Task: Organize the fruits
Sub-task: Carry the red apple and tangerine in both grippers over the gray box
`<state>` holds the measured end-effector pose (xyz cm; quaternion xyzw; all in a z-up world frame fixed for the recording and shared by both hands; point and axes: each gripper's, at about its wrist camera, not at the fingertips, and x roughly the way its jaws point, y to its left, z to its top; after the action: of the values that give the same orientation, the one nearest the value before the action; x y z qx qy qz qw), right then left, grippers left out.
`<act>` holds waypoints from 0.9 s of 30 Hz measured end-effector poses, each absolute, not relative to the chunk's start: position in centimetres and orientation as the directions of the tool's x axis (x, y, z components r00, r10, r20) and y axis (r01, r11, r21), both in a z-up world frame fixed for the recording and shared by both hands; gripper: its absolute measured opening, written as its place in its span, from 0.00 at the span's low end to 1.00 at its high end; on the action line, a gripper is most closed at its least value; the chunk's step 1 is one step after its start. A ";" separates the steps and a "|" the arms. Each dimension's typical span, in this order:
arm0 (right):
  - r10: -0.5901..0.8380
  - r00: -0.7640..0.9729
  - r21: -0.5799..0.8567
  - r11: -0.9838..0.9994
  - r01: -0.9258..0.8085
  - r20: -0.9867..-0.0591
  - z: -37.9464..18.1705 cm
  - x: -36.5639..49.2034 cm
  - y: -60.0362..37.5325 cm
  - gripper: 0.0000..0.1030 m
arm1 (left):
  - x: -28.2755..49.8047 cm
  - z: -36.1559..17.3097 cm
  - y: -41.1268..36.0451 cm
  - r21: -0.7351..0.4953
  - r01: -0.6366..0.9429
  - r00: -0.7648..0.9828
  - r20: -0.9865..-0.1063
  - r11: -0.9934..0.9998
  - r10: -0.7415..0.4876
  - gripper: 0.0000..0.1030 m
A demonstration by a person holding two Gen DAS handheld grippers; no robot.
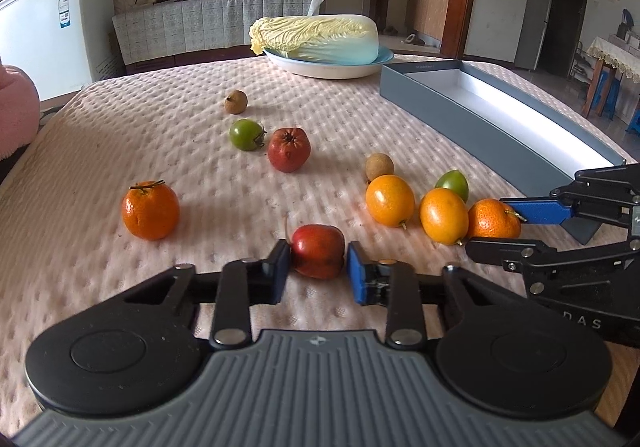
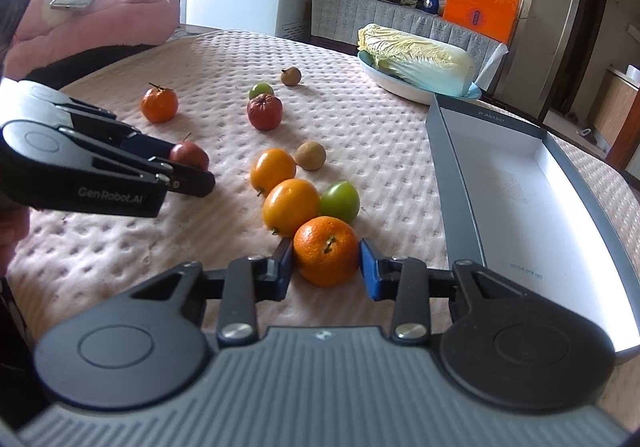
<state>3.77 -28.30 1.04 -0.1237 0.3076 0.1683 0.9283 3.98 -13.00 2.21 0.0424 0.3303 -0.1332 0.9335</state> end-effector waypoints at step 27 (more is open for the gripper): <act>0.313 0.786 -0.043 0.918 -0.395 -0.534 5.3 1.4 -31.7 0.37 | 3.4 6.9 -16.6 0.014 0.232 0.779 -0.602 0.973 -0.177 0.32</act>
<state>1.42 -31.71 5.30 -0.0762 0.2681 0.1879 0.9418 3.36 -16.62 6.87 0.0437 0.3144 -0.1088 0.9420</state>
